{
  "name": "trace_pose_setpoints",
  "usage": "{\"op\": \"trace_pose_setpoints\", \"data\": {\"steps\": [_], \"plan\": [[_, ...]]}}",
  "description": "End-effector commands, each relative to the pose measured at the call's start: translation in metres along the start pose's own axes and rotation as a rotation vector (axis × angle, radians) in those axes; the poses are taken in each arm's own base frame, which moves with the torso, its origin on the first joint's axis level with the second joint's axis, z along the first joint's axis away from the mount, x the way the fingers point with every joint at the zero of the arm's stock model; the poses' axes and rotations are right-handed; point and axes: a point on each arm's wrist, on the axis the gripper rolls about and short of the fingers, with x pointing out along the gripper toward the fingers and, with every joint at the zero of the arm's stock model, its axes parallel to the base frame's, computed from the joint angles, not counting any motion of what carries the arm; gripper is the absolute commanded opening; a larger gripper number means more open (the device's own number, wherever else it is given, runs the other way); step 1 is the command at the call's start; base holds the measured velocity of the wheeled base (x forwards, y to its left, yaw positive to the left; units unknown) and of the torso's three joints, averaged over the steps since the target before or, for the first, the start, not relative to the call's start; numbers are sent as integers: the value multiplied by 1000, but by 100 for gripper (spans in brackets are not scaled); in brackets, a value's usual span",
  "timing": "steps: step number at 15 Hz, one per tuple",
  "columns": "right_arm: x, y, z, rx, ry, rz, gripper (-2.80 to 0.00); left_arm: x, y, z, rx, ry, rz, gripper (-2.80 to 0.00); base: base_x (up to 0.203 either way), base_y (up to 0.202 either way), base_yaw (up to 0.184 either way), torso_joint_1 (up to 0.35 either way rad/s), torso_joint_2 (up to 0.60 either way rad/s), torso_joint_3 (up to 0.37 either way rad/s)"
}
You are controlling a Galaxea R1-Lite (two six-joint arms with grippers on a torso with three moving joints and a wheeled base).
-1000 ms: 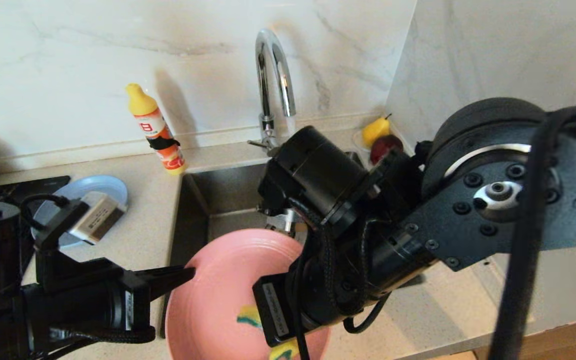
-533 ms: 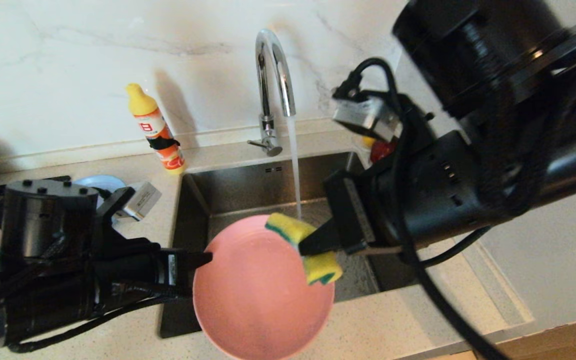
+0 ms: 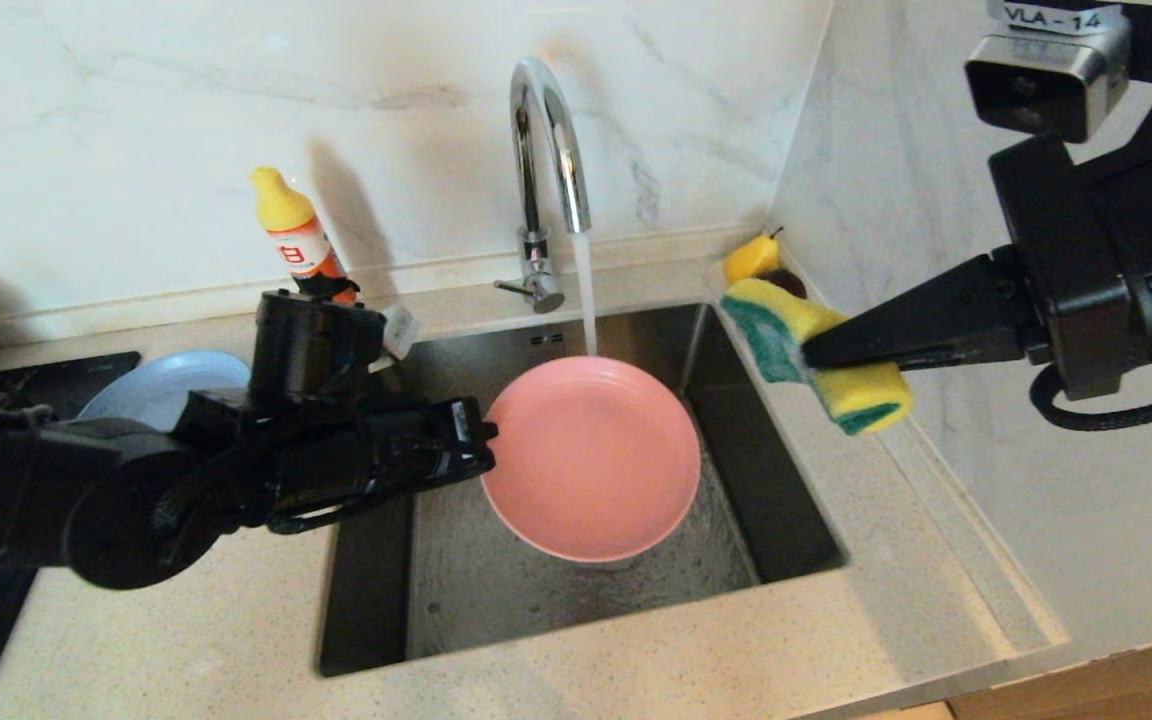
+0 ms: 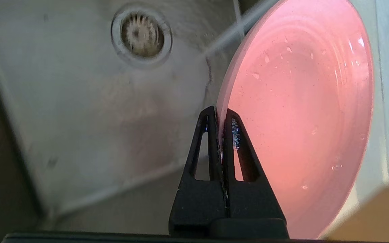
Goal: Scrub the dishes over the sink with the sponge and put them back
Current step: Rinse the plate
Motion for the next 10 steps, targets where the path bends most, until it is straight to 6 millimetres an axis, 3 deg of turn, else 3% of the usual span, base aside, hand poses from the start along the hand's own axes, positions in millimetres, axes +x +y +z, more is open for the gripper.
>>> {"op": "trace_pose_setpoints", "data": {"steps": [1, 6, 10], "plan": [[-15, -10, -7, 23, -13, -29, -280, 37, 2, 0, -8, 19, 19, -280, 0, 0, 0, 0, 0, 0], [-10, -23, -21, 44, 28, -66, -280, 76, 2, 2, -9, 17, 20, -280, 0, 0, 0, 0, 0, 0], [-4, -27, -25, 41, 18, -60, -280, 89, 1, 6, -10, 3, 13, -280, 0, 0, 0, 0, 0, 0]]}}
